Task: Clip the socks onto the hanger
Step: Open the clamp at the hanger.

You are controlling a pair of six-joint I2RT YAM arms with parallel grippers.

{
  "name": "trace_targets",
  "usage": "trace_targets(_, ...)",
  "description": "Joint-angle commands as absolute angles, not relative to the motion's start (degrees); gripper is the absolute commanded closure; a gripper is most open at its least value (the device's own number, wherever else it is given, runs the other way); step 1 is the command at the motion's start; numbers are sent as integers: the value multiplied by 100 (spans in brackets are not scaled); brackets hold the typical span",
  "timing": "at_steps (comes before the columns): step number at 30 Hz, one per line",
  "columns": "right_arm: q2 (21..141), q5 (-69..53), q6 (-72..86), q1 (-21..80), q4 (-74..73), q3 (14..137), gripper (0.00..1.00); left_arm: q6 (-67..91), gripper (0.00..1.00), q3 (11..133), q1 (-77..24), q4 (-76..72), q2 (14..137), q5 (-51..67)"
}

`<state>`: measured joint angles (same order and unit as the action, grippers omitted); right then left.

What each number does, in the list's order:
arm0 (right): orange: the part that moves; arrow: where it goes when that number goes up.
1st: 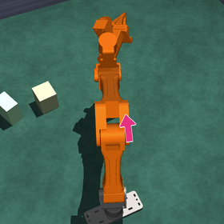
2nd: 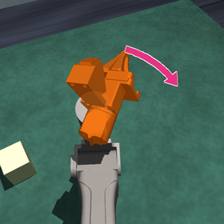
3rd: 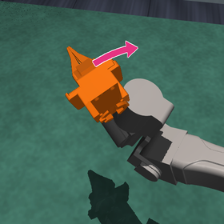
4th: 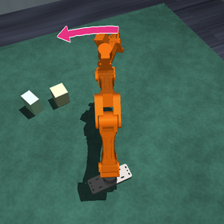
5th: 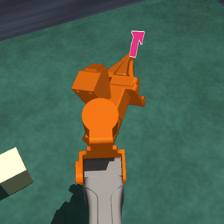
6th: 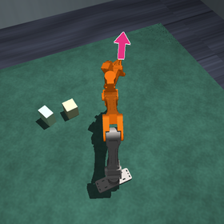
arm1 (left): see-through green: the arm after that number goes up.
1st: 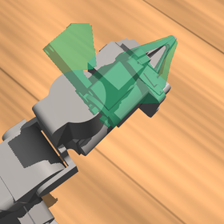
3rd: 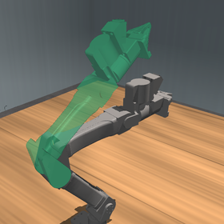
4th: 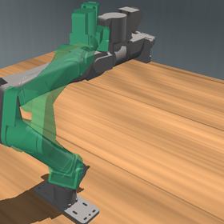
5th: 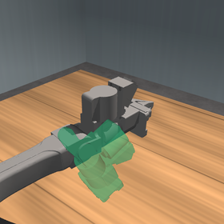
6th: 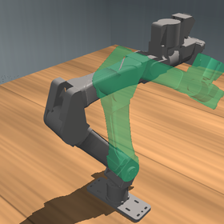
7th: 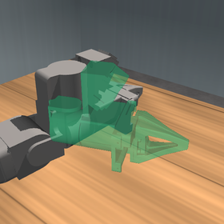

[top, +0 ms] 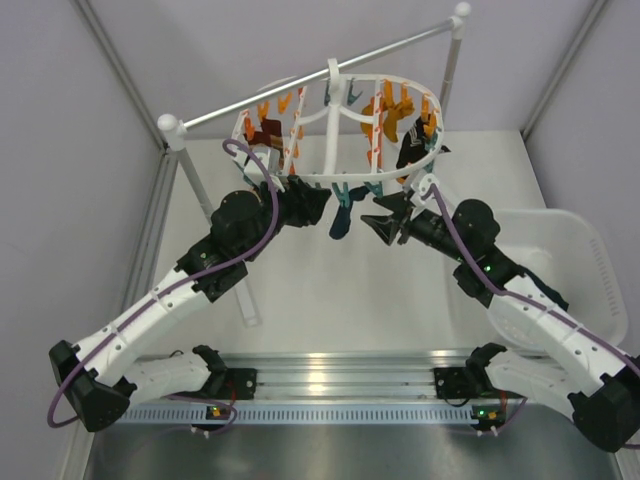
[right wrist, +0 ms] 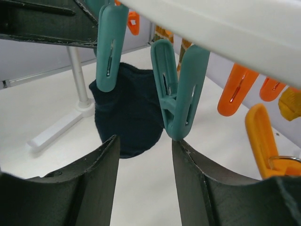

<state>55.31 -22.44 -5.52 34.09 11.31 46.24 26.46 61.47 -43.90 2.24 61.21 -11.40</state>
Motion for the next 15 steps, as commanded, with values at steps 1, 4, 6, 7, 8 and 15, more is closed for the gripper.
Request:
trace_targets(1, 5598, -1960, -712, 3428, 1643, 4983, 52, 2584, 40, 6126, -4359, 132, 5950, -1143)
trace_targets(4, 5616, -1872, -747, 3375, 1722, 5018, 52, 2575, 40, 6117, -4351, 123, 5968, -1143)
trace_targets(6, 5608, -1872, -773, 3366, 1731, 5062, 52, 2575, 40, 6117, -4351, 123, 5968, -1134)
trace_targets(7, 5607, -1872, -782, 3366, 1740, 5106, 52, 2575, 40, 6126, -4342, 123, 5976, -1125)
trace_targets(8, 5599, -1898, -808, 3366, 1749, 5115, 52, 2584, 40, 6126, -4333, 123, 5977, -1125)
trace_targets(15, 5678, -2048, -879, 3358, 1793, 5317, 52, 2593, 40, 6117, -4315, 114, 5985, -1081)
